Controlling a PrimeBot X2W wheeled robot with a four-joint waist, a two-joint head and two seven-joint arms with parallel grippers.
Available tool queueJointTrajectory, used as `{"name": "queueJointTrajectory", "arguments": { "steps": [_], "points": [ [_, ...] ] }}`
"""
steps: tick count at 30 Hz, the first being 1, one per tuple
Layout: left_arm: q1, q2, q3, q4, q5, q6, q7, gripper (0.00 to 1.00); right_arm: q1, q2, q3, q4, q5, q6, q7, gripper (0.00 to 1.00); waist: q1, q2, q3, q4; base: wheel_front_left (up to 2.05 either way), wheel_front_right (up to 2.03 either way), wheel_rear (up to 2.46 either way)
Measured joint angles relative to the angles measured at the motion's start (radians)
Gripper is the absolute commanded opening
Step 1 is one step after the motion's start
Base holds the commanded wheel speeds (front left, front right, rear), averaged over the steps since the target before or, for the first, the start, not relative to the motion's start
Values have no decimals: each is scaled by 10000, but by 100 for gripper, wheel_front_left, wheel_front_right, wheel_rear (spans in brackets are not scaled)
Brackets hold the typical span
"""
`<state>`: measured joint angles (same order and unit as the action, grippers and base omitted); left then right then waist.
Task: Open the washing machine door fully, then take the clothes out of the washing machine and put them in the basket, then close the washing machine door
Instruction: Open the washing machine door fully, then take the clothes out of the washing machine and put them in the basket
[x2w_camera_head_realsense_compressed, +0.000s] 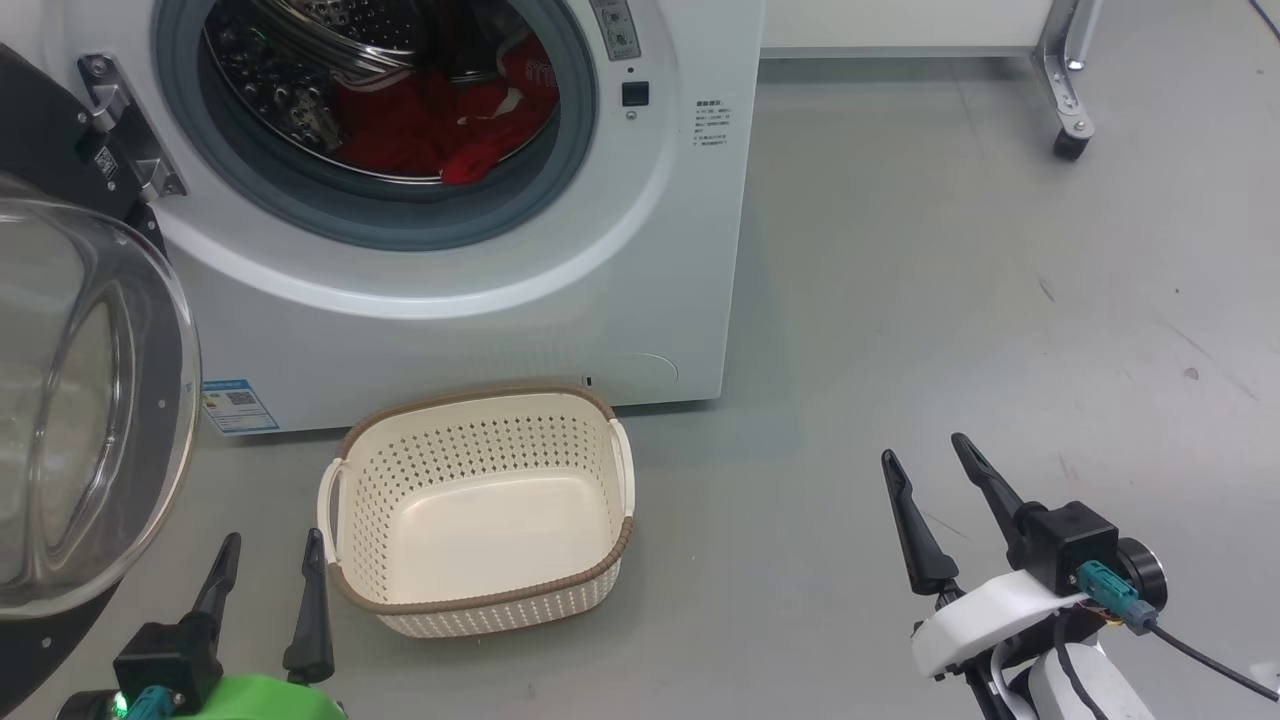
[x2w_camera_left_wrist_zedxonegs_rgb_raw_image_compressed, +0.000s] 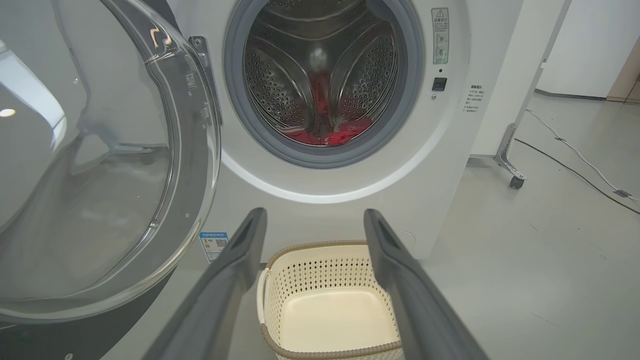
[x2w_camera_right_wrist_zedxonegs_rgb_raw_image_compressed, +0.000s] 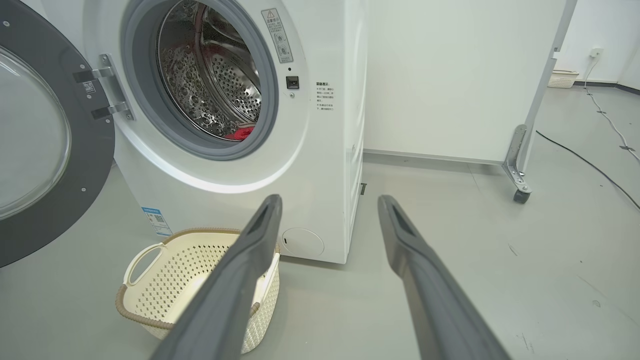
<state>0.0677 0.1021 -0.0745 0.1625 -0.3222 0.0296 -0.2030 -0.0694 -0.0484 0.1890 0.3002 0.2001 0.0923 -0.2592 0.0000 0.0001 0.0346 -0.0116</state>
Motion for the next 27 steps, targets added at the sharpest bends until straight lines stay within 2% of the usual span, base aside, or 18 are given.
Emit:
{"name": "queueJointTrajectory", "arguments": {
  "steps": [6,27],
  "points": [
    [0,4,-75,-102,2,0,104,100,28,6,-71,-138,21,-130,0,100,0,0,41,-232,0,0,0],
    [51,4,-171,-347,2,15,451,100,166,12,-84,-307,21,-236,0,100,0,0,98,-289,0,0,0]
  ]
}}
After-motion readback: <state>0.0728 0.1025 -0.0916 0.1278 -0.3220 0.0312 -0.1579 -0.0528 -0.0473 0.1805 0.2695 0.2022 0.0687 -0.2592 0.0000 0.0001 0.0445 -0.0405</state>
